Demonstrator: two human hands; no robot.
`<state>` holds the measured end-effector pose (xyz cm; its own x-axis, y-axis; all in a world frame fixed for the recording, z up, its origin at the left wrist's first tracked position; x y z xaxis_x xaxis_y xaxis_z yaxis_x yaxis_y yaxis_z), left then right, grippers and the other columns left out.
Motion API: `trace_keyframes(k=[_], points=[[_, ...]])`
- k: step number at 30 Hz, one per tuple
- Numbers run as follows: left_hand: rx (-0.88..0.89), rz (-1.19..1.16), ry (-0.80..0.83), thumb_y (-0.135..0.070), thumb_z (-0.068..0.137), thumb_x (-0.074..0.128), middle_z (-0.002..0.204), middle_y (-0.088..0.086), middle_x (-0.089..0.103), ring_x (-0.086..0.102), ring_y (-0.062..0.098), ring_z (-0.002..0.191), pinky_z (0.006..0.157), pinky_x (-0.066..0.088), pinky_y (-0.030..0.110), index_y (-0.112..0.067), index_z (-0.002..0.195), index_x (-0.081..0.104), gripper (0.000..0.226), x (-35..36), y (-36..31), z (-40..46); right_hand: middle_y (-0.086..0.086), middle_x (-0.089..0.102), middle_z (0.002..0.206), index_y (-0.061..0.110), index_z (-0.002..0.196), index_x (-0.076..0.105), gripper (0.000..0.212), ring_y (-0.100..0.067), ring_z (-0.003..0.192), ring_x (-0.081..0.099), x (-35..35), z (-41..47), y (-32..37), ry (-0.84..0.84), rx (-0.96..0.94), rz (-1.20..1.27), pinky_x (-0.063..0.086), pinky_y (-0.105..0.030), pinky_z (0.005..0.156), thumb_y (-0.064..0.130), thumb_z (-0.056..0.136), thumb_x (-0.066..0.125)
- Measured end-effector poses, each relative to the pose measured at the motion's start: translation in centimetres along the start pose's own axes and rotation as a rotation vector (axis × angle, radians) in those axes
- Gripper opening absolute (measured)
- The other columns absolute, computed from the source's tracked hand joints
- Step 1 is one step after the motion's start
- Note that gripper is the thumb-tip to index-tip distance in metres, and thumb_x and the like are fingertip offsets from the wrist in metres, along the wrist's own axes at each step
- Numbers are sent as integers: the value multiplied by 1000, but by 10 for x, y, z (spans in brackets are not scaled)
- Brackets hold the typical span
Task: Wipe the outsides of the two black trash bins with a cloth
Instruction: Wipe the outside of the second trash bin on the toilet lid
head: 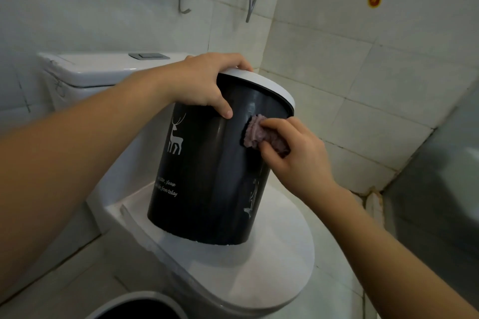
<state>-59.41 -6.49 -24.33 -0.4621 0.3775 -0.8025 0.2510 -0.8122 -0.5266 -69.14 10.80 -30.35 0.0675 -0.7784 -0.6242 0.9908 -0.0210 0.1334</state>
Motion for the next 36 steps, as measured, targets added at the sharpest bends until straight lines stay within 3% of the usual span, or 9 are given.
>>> trace_keyframes(k=[9, 16, 21, 28, 36], points=[[-9, 5, -10, -22, 60, 91, 114, -13, 64, 60, 21, 108, 97, 50, 48, -57, 111, 51, 74, -2, 2, -2, 1, 59, 93, 18, 114, 69, 31, -17, 72, 56, 13, -35, 12, 94, -144, 19, 52, -35, 55, 30, 87, 60], [0, 25, -22, -22, 61, 90, 111, -13, 62, 58, 22, 108, 96, 50, 46, -53, 115, 52, 73, 1, -4, -2, 1, 64, 101, 23, 119, 69, 35, -18, 84, 59, -7, 35, 2, -45, 68, 13, 42, -28, 68, 31, 86, 58], [4, 22, -19, -21, 60, 90, 112, -11, 63, 59, 21, 107, 94, 52, 47, -51, 116, 53, 74, 0, -3, -3, 1, 63, 102, 25, 119, 69, 38, -20, 85, 60, -2, 36, 10, 0, 2, 11, 48, -32, 68, 35, 86, 56], [7, 21, -22, -24, 58, 91, 113, -11, 64, 58, 23, 109, 97, 50, 49, -54, 114, 52, 74, -1, 1, -2, 1, 64, 101, 24, 118, 69, 35, -21, 85, 59, -11, 28, -14, -47, 109, -28, 38, -28, 68, 31, 86, 58], [0, -14, -17, -21, 56, 92, 112, -11, 64, 60, 21, 106, 96, 51, 48, -52, 112, 54, 75, -4, 5, -4, -2, 60, 96, 18, 116, 70, 33, -20, 76, 59, 15, -34, 16, 101, -138, 70, 53, -39, 59, 28, 86, 62]])
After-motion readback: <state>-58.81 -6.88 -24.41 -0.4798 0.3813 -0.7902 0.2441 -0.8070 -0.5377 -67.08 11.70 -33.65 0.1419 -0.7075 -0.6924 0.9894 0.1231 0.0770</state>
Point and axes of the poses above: each hand's wrist, its own z-axis towards the middle knuckle, its own x-axis out of the palm, y = z × x, the point moved 7 cm from there along z, towards the middle knuckle
